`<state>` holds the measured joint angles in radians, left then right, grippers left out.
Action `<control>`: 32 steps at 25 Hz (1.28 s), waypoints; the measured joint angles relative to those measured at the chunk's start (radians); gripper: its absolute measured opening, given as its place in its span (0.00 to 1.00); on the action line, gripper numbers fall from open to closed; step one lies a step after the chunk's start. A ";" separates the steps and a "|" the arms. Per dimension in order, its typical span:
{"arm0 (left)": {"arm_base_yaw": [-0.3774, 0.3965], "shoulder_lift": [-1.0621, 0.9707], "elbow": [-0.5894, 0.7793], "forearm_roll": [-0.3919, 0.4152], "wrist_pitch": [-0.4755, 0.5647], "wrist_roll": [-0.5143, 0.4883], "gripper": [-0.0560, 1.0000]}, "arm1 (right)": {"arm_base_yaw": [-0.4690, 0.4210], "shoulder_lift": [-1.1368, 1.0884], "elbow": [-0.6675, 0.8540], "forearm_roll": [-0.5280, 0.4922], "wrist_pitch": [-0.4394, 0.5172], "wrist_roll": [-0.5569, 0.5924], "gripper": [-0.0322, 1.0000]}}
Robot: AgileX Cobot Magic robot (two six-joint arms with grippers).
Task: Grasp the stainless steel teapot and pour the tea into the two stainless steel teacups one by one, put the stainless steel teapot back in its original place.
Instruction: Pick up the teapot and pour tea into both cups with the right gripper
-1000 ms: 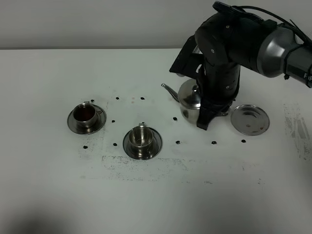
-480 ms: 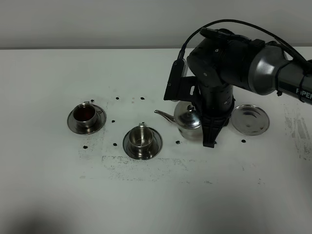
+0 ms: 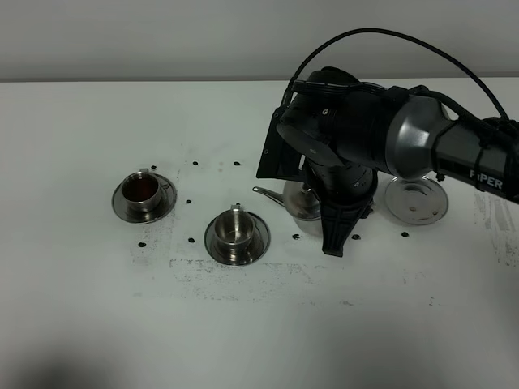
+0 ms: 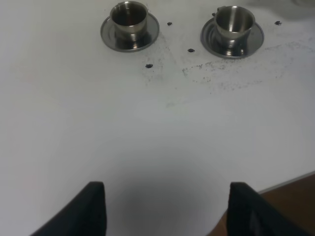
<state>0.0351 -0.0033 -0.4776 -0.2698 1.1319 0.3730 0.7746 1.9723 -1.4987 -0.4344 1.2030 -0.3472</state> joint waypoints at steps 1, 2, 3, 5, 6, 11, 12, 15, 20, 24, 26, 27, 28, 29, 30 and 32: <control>0.000 0.000 0.000 0.000 0.000 0.000 0.55 | 0.003 0.000 0.000 -0.007 0.009 0.016 0.20; 0.000 0.000 0.000 0.000 0.000 0.000 0.55 | 0.005 0.000 0.000 -0.018 0.014 0.034 0.20; 0.000 0.000 0.000 0.000 0.000 0.000 0.55 | 0.009 0.000 0.000 -0.024 0.016 0.047 0.20; 0.000 0.000 0.000 0.000 0.000 0.000 0.55 | 0.023 0.000 0.000 -0.032 0.016 0.065 0.20; 0.000 0.000 0.000 0.000 0.000 0.000 0.55 | 0.034 0.000 0.000 -0.031 0.016 0.067 0.20; 0.000 0.000 0.000 0.000 0.000 0.000 0.55 | 0.074 0.000 0.000 -0.025 0.016 0.067 0.20; 0.000 0.000 0.000 0.000 0.000 0.000 0.55 | 0.078 0.000 0.000 -0.025 0.016 0.067 0.20; 0.000 0.000 0.000 0.000 0.000 0.000 0.55 | 0.082 0.000 0.004 -0.031 0.016 0.067 0.20; 0.000 0.000 0.000 0.000 0.000 0.000 0.55 | 0.094 -0.001 0.051 -0.063 0.016 0.075 0.20; 0.000 0.000 0.000 0.000 0.000 0.000 0.55 | 0.109 -0.001 0.053 -0.088 0.018 0.097 0.20; 0.000 0.000 0.000 0.000 0.001 0.000 0.55 | 0.116 -0.001 0.053 -0.091 0.018 0.102 0.20; 0.000 0.000 0.000 0.000 0.001 0.000 0.55 | 0.119 -0.001 0.053 -0.094 0.018 0.104 0.20; 0.000 0.000 0.000 0.000 0.001 0.000 0.55 | 0.122 -0.001 0.053 -0.096 0.017 0.105 0.20; 0.000 0.000 0.000 0.000 0.001 0.000 0.55 | 0.124 -0.001 0.053 -0.097 0.017 0.107 0.20; 0.000 0.000 0.000 0.000 0.001 0.000 0.55 | 0.126 -0.001 0.053 -0.097 0.017 0.107 0.20; 0.000 0.000 0.000 0.000 0.003 0.000 0.55 | 0.128 -0.001 0.053 -0.104 0.017 0.107 0.20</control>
<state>0.0351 -0.0033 -0.4776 -0.2698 1.1347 0.3730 0.9027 1.9715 -1.4452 -0.5383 1.2200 -0.2398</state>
